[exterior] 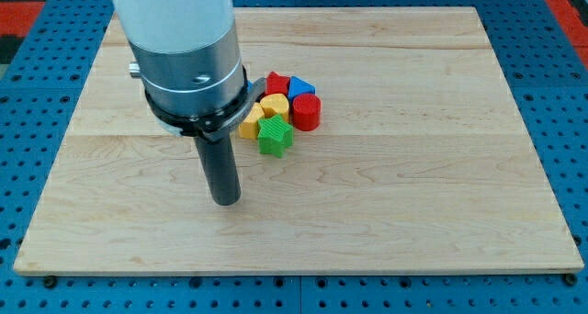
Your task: Move green star slightly up along with group of blocks
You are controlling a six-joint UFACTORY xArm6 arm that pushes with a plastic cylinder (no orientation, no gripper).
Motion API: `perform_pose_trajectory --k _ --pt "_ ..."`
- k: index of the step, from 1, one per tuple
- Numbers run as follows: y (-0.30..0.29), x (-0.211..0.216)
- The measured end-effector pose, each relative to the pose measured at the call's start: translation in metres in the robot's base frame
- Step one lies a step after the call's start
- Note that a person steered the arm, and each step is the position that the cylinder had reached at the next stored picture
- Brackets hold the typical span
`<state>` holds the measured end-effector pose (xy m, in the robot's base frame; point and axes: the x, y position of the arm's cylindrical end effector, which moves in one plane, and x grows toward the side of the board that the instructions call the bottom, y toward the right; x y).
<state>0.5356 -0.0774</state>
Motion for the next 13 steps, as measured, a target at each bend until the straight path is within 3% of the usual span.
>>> perform_pose_trajectory --k 7,9,13 --pt "0.005 0.001" --pt "0.046 -0.007" --pt "0.051 -0.008"
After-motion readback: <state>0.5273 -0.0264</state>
